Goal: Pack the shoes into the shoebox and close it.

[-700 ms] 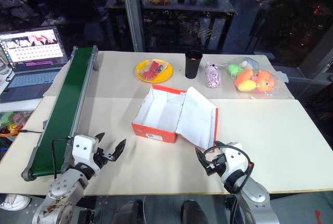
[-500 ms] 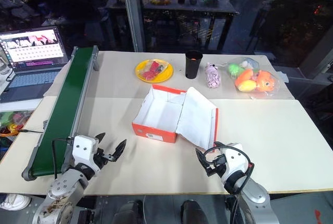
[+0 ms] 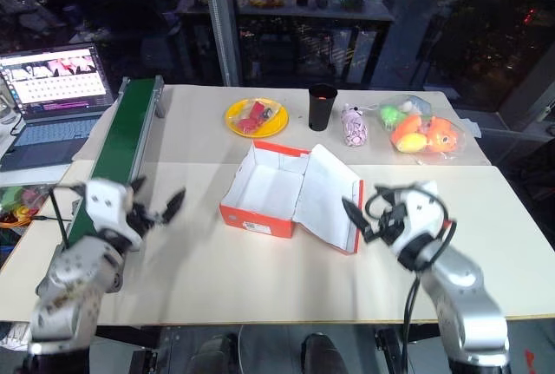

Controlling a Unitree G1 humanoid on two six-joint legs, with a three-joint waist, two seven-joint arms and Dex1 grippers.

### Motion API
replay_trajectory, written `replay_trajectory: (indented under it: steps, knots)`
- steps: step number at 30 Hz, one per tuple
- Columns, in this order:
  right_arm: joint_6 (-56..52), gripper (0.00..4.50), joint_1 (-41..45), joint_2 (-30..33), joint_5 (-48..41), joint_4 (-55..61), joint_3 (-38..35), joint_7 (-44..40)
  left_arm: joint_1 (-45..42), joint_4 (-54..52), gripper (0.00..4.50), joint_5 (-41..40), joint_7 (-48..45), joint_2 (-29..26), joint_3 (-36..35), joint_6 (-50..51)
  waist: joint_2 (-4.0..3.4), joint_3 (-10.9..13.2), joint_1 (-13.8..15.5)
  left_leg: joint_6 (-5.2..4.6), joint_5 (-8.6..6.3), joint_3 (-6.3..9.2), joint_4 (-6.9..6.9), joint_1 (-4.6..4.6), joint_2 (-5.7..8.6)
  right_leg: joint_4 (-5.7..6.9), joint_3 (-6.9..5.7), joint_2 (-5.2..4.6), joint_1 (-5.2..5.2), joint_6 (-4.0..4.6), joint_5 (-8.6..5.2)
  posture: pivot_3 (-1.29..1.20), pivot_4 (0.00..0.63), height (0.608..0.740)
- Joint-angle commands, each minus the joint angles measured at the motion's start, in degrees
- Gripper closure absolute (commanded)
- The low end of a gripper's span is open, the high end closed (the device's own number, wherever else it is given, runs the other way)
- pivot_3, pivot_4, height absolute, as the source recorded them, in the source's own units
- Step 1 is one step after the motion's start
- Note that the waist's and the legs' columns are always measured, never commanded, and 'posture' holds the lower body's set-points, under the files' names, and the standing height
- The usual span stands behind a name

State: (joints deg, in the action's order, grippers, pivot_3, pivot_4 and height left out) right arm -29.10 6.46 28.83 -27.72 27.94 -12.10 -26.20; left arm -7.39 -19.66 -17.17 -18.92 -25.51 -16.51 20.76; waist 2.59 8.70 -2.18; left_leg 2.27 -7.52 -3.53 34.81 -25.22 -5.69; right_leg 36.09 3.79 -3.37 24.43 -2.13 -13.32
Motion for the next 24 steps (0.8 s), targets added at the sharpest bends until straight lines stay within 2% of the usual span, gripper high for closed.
replay_trajectory:
  steps: [1,8,24]
  knots:
    - [-6.38,0.13,6.42,1.55,-4.03,1.02,0.85,-0.3,-5.69,-1.13,0.0,0.26,3.6,-1.88,-2.14,4.06,0.04,0.02,0.12,-0.02,0.0,0.02,0.0,0.01,0.01,-0.01,0.0,0.01,-0.09,-0.08,-0.06,0.0,0.15,0.736]
    - [-10.04,0.13,16.25,-0.39,-4.82,-3.28,5.91,-0.82,-9.81,-5.63,0.0,1.79,10.08,-3.52,-4.03,13.67,0.06,0.04,0.29,-0.51,0.16,0.03,0.0,-0.13,0.06,-0.02,0.02,0.0,-0.04,-0.19,0.04,0.0,0.15,0.736]
    - [-7.94,0.13,21.92,-2.26,-3.56,-9.83,10.82,-5.88,-6.54,-10.5,0.0,1.46,14.32,-3.41,-11.04,22.91,0.07,0.04,0.23,-0.17,-0.05,0.03,0.12,-0.12,0.05,0.04,0.01,0.01,-0.01,-0.06,0.07,0.0,0.15,0.736]
